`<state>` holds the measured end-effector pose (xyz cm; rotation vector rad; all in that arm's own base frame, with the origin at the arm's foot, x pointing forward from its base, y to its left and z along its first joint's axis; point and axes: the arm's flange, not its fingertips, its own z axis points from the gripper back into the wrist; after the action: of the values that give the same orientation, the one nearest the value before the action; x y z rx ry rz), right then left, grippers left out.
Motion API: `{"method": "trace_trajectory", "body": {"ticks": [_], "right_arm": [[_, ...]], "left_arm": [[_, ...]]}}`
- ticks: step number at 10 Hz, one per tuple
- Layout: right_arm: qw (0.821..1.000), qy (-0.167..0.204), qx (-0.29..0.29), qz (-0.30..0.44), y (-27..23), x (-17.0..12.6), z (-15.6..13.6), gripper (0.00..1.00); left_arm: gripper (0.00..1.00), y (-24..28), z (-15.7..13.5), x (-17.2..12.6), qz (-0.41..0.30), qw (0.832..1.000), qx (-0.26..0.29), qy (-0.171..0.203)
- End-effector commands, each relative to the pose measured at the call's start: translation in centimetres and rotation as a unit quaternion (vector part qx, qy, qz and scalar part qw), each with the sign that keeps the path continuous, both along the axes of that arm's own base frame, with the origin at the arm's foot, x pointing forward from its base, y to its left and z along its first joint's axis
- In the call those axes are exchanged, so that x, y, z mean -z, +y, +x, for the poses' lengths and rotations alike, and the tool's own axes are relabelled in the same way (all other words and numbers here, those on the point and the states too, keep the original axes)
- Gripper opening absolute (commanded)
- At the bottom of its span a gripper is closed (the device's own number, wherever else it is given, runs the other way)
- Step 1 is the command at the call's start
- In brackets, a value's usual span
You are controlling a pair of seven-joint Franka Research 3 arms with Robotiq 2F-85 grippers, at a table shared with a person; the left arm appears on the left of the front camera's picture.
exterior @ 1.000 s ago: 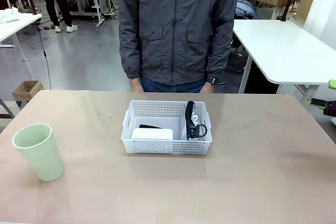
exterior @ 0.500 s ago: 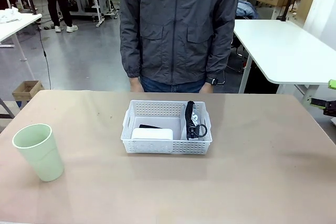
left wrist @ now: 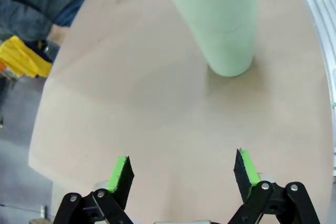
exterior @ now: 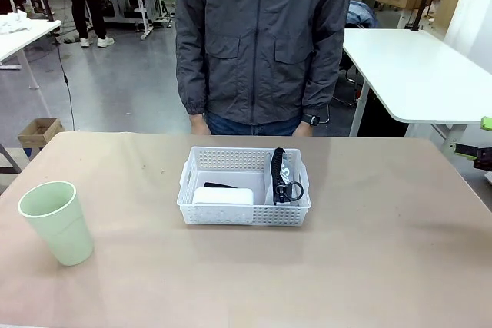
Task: Efficiently arrange items inside the basket to fit them all.
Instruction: Pick up the Reusable plastic cup and place it inside the Organizing basket.
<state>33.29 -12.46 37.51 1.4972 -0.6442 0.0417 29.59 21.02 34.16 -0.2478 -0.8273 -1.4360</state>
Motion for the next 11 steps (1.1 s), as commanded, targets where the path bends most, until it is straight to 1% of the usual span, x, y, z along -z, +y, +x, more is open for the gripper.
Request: {"method": "trace_trajectory", "body": {"ticks": [1,4,6,8,10,11], "right_arm": [[1.0,0.01,0.006,0.002,0.0,-0.5,0.1,1.0],[1.0,0.01,0.006,0.002,0.0,-0.5,0.1,1.0],[1.0,0.01,0.006,0.002,0.0,-0.5,0.1,1.0],[1.0,0.01,0.006,0.002,0.0,-0.5,0.1,1.0],[1.0,0.01,0.006,0.002,0.0,-0.5,0.1,1.0],[1.0,0.01,0.006,0.002,0.0,-0.5,0.1,1.0]], "left_arm": [[1.0,-1.5,0.9,1.9,0.008,1.0,-0.003,-0.026],[1.0,-3.8,2.8,4.0,0.029,0.999,0.024,-0.03],[1.0,-4.6,3.2,4.9,0.038,0.998,0.041,-0.029],[1.0,-5.4,3.7,6.4,0.038,0.998,0.043,-0.041],[1.0,-6.1,4.3,7.5,0.032,0.998,0.054,-0.031],[1.0,-6.2,4.3,7.7,0.025,0.997,0.065,-0.016]]}}
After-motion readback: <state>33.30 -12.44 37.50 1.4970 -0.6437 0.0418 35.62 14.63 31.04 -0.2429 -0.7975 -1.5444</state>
